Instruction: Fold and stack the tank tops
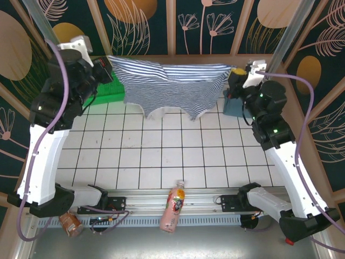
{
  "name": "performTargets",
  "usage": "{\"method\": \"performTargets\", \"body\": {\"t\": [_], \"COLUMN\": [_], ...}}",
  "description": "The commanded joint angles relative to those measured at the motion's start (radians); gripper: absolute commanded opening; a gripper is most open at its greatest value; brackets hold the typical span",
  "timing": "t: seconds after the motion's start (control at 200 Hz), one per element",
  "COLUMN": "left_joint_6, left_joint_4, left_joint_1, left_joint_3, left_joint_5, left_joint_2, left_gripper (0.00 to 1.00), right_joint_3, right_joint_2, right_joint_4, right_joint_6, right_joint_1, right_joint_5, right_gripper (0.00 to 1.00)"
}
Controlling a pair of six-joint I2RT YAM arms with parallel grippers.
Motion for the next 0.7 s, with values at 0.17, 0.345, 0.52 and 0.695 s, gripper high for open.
{"method": "performTargets", "body": {"t": [0.17,0.345,0.52,0.695], "left_joint_6": [0.172,0.203,0.212,0.233], "left_joint_4": [0.065,0.200,0.267,0.201], "left_joint_1": [0.010,0.068,0.118,0.128], "left_joint_3": [0.139,0.159,0.299,0.532], "left_joint_5": [-0.158,-0.078,0.011,0.067], "left_joint_2": [0.140,0.269,0.440,0.577], "left_gripper": [0.00,0.00,0.00,0.00], "right_joint_3": [0.123,0.187,0.406,0.526], "right_joint_2": [0.132,0.285,0.487,0.566], "right_joint_4": [0.228,0.289,0.157,0.068], "right_joint_6": [-0.084,-0.007,0.049,0.052], "right_joint_1": [-0.043,-0.095,-0.141,-0.144], "right_joint_5": [-0.041,-0.136,-0.219,-0.277], "right_gripper": [0.00,0.00,0.00,0.00]}}
